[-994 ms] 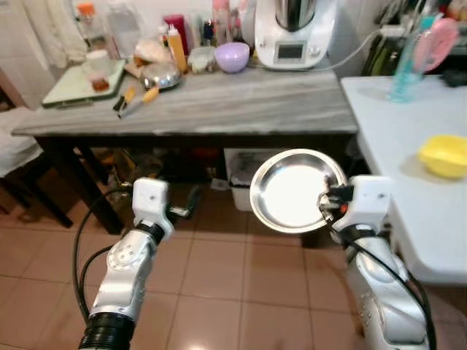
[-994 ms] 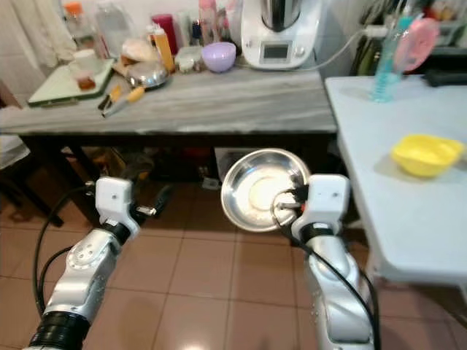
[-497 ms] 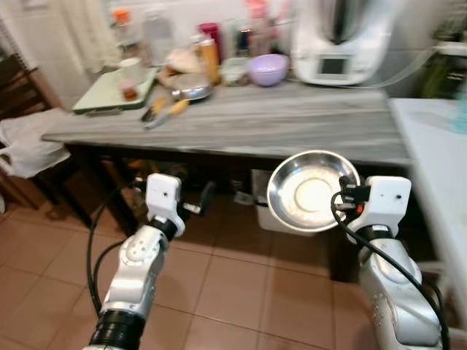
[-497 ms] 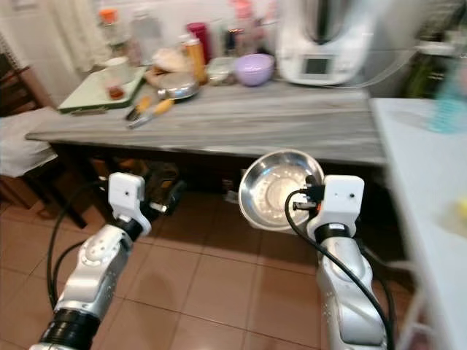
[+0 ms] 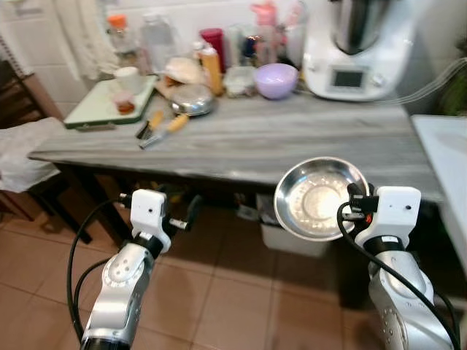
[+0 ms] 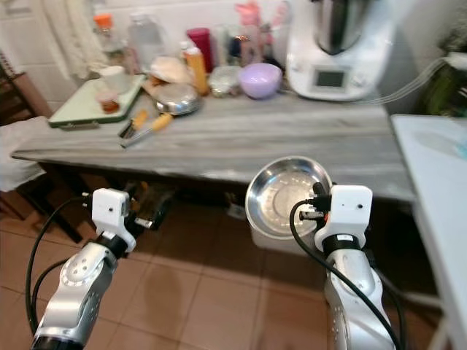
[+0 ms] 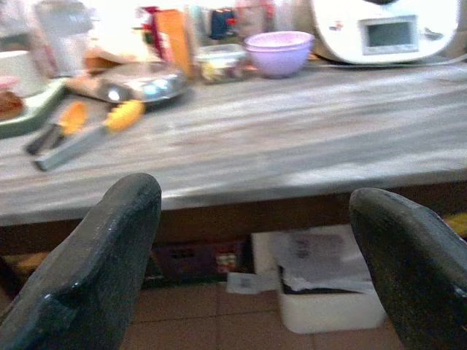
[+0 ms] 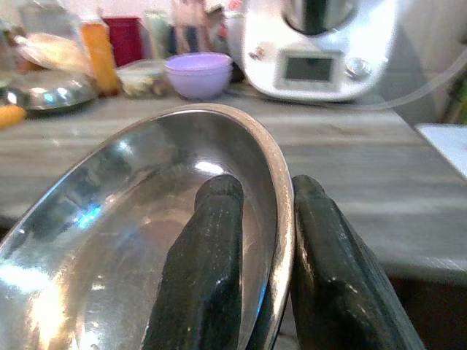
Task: Setting the table
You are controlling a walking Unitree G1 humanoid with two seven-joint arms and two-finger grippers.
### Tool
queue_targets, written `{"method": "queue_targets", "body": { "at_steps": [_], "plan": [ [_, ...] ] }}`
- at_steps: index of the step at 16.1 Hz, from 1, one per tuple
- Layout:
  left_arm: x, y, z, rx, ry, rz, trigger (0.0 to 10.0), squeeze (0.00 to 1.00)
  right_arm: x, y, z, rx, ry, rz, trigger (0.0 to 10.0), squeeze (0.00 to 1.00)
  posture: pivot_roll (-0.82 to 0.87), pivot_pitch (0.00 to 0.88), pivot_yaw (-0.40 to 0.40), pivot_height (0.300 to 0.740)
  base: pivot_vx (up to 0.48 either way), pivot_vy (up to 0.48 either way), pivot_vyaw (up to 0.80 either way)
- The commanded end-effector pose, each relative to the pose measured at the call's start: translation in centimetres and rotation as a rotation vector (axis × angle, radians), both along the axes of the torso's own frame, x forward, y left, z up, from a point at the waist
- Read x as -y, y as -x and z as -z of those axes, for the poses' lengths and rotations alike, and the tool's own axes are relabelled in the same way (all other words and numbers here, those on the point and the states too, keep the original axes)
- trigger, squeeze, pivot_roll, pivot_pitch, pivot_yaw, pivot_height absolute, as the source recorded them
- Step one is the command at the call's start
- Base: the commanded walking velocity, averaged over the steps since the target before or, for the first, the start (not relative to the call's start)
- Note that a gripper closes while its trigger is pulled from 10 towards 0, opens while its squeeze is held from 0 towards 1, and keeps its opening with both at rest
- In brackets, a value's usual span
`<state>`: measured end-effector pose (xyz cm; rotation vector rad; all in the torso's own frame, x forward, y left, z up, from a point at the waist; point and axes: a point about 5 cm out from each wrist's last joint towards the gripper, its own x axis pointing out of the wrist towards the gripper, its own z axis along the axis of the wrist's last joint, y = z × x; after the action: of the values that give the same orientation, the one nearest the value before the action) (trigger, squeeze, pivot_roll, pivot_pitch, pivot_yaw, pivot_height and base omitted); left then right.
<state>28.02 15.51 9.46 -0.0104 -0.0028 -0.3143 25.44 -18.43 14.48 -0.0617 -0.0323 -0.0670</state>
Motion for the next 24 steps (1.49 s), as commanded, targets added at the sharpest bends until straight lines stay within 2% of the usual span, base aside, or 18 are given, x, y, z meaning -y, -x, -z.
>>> {"method": "queue_targets", "body": {
  "at_steps": [1, 16, 21, 23, 24],
  "plan": [
    [-1.2, 0.3, -0.2, -0.003, -0.021, -0.032, 10.0, 0.00, -0.8, 0.1, -0.8, 0.038, 0.006, -0.032, 10.0, 0.00, -0.12, 0.000, 0.093, 0.740, 0.420, 0.000, 0.00],
    [0.0, 0.8, 0.0, -0.041, 0.009, 0.024, 10.0, 0.00, -1.3, -0.3, -0.9, 0.041, 0.002, -0.042, 10.0, 0.00, -0.12, 0.000, 0.102, 0.740, 0.387, 0.000, 0.00],
    [0.4, 1.6, -0.1, -0.044, 0.012, 0.180, 10.0, 0.00, -1.5, -0.7, -0.4, 0.013, -0.076, -0.040, 10.0, 0.00, -0.12, 0.000, 0.101, 0.740, 0.000, 0.000, 0.00],
    [0.6, 2.3, -0.2, -0.075, 0.030, 0.304, 10.0, 0.00, -1.9, -1.0, -0.1, -0.004, -0.120, -0.047, 10.0, 0.00, -0.12, 0.000, 0.105, 0.740, 0.000, 0.000, 0.00],
    [0.5, 2.7, 0.0, -0.091, -0.015, 0.367, 10.0, 0.00, -2.4, -1.0, 0.0, -0.011, -0.136, -0.067, 10.0, 0.00, -0.12, 0.000, 0.106, 0.740, 0.000, 0.000, 0.00]
  ]
}}
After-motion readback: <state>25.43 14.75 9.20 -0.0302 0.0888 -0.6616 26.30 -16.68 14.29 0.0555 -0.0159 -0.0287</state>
